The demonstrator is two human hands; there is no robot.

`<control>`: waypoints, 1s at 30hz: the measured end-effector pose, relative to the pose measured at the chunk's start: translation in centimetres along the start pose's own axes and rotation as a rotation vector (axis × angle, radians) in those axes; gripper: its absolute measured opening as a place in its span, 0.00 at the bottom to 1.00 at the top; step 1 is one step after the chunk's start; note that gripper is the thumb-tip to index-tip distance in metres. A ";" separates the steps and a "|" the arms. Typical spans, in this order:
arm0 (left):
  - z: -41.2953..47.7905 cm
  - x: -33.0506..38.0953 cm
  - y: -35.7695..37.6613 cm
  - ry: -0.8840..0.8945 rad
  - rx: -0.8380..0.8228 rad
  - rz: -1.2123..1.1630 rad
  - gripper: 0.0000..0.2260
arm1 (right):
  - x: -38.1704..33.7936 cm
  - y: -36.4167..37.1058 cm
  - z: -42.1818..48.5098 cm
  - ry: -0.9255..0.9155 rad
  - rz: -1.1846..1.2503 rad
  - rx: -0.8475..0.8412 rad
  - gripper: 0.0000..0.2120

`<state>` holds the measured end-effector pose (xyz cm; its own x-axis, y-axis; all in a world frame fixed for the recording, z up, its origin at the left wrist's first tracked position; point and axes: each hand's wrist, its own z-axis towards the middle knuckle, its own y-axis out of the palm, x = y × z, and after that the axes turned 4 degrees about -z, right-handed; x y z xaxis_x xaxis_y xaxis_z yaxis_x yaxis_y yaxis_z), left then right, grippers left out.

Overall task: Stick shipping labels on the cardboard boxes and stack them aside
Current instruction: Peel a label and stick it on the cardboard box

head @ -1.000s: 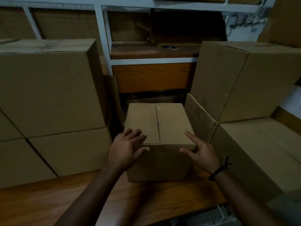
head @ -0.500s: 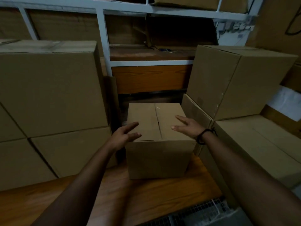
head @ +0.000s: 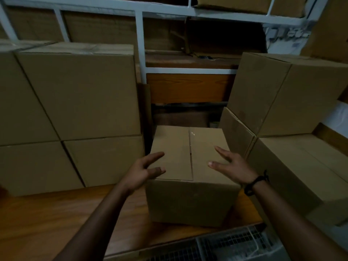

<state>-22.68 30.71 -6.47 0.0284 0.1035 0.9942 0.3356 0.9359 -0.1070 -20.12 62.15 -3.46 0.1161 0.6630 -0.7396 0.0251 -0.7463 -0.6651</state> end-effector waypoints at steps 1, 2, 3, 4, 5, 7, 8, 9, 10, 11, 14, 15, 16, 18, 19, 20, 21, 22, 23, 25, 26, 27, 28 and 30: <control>-0.9 0.1 0.2 -0.003 0.014 -0.002 0.24 | -0.1 0.2 -0.7 -0.009 -0.001 -0.006 0.39; -1.8 0.3 0.4 -0.012 0.029 -0.011 0.24 | -0.3 0.3 -1.3 -0.018 -0.003 -0.013 0.39; -2.7 0.5 0.6 -0.026 0.045 -0.032 0.24 | -0.4 0.4 -1.9 -0.025 -0.006 -0.020 0.38; -3.6 0.6 0.8 -0.039 0.060 -0.055 0.24 | -0.6 0.6 -2.6 -0.031 -0.006 -0.025 0.39; -4.5 0.8 0.9 -0.047 0.073 -0.074 0.24 | -0.6 0.8 -3.2 -0.039 0.000 -0.030 0.39; -6.5 1.0 1.0 -0.044 0.092 -0.078 0.24 | -0.7 1.1 -4.5 -0.063 0.018 -0.043 0.40; -7.6 1.1 1.0 -0.041 0.098 -0.074 0.24 | -0.7 1.3 -5.2 -0.072 0.022 -0.053 0.41; -8.6 1.3 0.9 -0.040 0.104 -0.070 0.24 | -0.8 1.5 -5.9 -0.077 0.024 -0.059 0.41; -9.6 1.4 0.8 -0.040 0.112 -0.065 0.24 | -0.9 1.8 -6.4 -0.078 0.022 -0.062 0.41; -10.6 1.5 0.6 -0.039 0.121 -0.066 0.23 | -1.0 2.1 -6.8 -0.079 0.020 -0.062 0.41; -13.5 1.6 -0.4 -0.028 0.162 -0.074 0.23 | -1.9 3.6 -8.1 -0.114 0.015 -0.065 0.41; -14.5 1.6 -0.8 -0.023 0.181 -0.075 0.24 | -2.4 4.2 -8.6 -0.132 0.008 -0.068 0.41; -15.5 1.5 -1.4 -0.019 0.198 -0.076 0.24 | -3.2 4.7 -9.1 -0.151 -0.003 -0.074 0.40; -17.4 1.6 -2.6 -0.014 0.224 -0.075 0.24 | -4.8 5.9 -10.1 -0.174 -0.032 -0.094 0.39; -18.4 1.6 -3.3 -0.015 0.236 -0.077 0.24 | -5.6 6.6 -10.4 -0.183 -0.044 -0.106 0.38; -19.2 1.6 -4.2 -0.016 0.247 -0.076 0.25 | -6.4 7.4 -10.7 -0.191 -0.053 -0.118 0.38; -20.0 1.6 -5.0 -0.015 0.254 -0.071 0.27 | -7.2 8.2 -11.0 -0.200 -0.057 -0.130 0.37; -20.8 1.5 -5.9 -0.012 0.260 -0.062 0.28 | -8.0 9.0 -11.1 -0.212 -0.061 -0.139 0.37; -21.5 1.2 -6.9 -0.007 0.266 -0.054 0.30 | -8.8 9.9 -11.3 -0.221 -0.065 -0.145 0.37; -22.7 0.7 -9.0 0.001 0.277 -0.042 0.33 | -10.5 11.8 -11.4 -0.235 -0.075 -0.153 0.37; -23.2 0.4 -10.0 0.004 0.282 -0.037 0.33 | -11.3 12.7 -11.4 -0.243 -0.079 -0.158 0.37; -23.7 0.0 -11.0 0.007 0.287 -0.033 0.32 | -12.1 13.6 -11.4 -0.248 -0.081 -0.163 0.37; -24.1 -0.3 -12.1 0.007 0.290 -0.029 0.30 | -13.0 14.6 -11.4 -0.248 -0.084 -0.168 0.37; -24.5 -0.8 -13.6 -0.003 0.294 -0.033 0.29 | -14.2 16.0 -11.3 -0.245 -0.084 -0.184 0.37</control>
<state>-4.22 9.65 -5.57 0.0186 0.0722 0.9972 0.0487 0.9961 -0.0730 -10.10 40.18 -2.44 -0.1361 0.7006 -0.7004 0.2060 -0.6715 -0.7117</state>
